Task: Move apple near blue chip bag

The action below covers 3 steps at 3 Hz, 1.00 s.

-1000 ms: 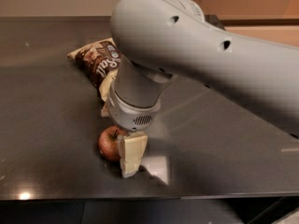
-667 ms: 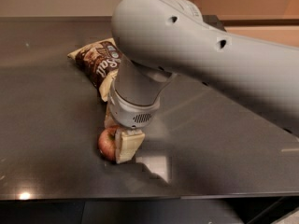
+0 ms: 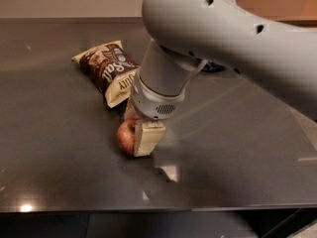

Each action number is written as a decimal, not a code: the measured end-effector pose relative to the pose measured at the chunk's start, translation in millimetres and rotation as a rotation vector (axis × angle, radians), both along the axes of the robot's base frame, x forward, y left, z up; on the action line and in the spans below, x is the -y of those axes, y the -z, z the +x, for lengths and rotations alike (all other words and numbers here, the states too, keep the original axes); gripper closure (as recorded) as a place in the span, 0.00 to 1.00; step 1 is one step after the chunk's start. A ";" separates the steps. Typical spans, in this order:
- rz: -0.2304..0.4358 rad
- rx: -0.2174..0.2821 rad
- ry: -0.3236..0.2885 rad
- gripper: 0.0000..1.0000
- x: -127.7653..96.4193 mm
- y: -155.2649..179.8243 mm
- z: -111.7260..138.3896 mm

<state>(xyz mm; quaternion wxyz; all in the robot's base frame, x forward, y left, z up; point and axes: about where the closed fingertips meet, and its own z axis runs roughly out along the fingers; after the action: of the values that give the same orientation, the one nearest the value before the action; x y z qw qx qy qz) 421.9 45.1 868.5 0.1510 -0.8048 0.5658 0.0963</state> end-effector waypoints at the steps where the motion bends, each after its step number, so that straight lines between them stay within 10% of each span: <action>1: 0.037 -0.008 0.132 1.00 39.0 -30.9 27.7; 3: 0.132 -0.012 0.434 1.00 133.6 -70.5 109.7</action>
Offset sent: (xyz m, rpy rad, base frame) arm 0.1242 -0.1634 0.0870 0.1330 0.0187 -0.5284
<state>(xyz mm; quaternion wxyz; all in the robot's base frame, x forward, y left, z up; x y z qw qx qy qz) 531.6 -88.4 939.0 0.2172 -0.6520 0.7191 0.1029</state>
